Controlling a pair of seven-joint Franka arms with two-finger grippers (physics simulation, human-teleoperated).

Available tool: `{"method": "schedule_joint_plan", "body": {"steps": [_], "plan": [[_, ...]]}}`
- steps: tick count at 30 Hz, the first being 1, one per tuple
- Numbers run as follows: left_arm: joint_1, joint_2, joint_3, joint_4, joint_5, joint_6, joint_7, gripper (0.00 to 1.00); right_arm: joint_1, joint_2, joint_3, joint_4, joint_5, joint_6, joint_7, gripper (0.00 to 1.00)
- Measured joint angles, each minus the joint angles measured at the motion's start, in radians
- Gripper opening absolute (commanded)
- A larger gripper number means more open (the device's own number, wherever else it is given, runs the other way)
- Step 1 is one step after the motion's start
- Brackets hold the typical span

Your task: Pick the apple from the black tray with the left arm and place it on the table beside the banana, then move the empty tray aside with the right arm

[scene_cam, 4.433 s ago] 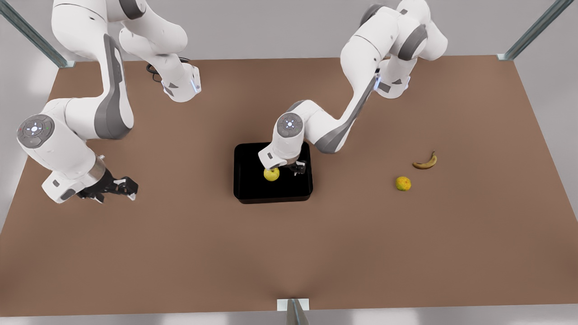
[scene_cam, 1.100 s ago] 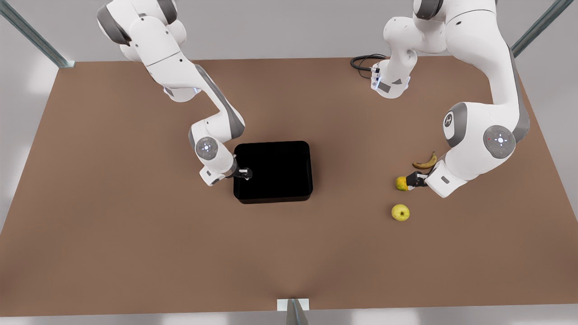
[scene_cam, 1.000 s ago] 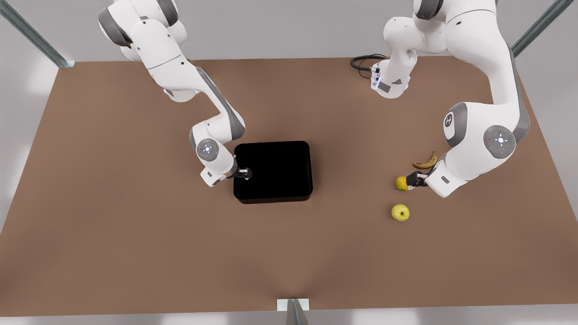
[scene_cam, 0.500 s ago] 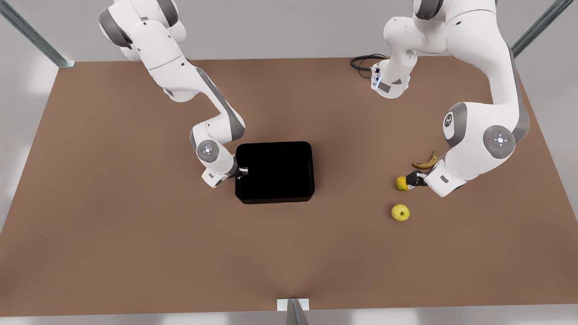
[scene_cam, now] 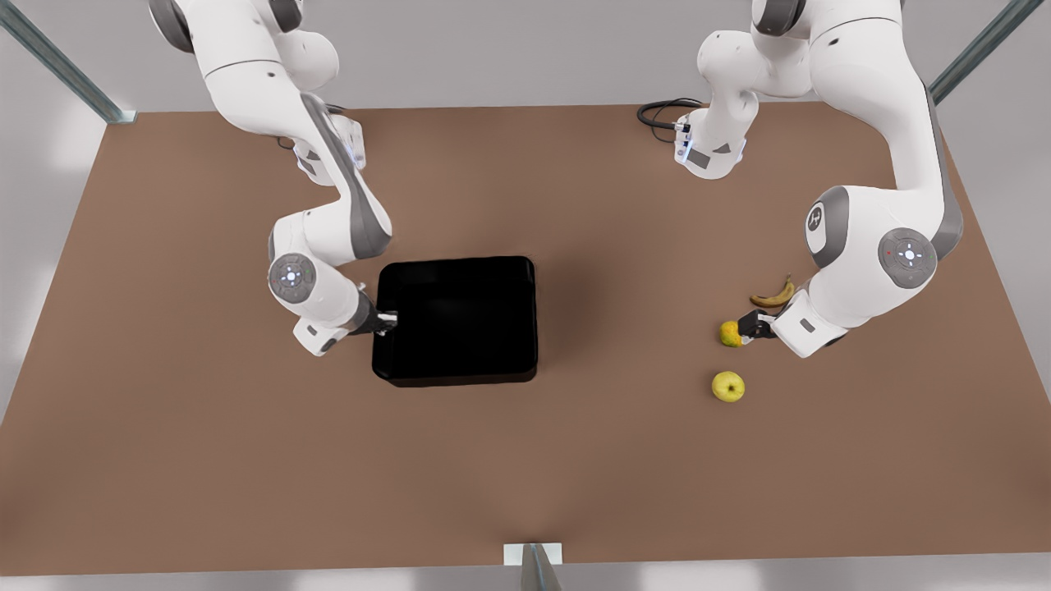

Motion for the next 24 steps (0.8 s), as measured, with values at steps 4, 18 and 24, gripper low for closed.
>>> {"method": "schedule_joint_plan", "body": {"steps": [4, 18, 24], "plan": [[0.000, 0.000, 0.000, 0.002, 0.000, 0.000, 0.002, 1.00, -0.009, 0.011, -0.127, 0.069, -0.038, -0.105, -0.088, 0.08], [0.000, 0.036, 0.000, 0.052, -0.015, -0.002, -0.005, 1.00, -0.096, 0.148, -0.421, 0.274, -0.054, -0.304, -0.463, 0.06], [0.000, 0.042, 0.000, 0.060, -0.011, -0.003, -0.006, 1.00, -0.155, 0.319, -0.430, 0.277, -0.001, -0.262, -0.577, 0.07]]}}
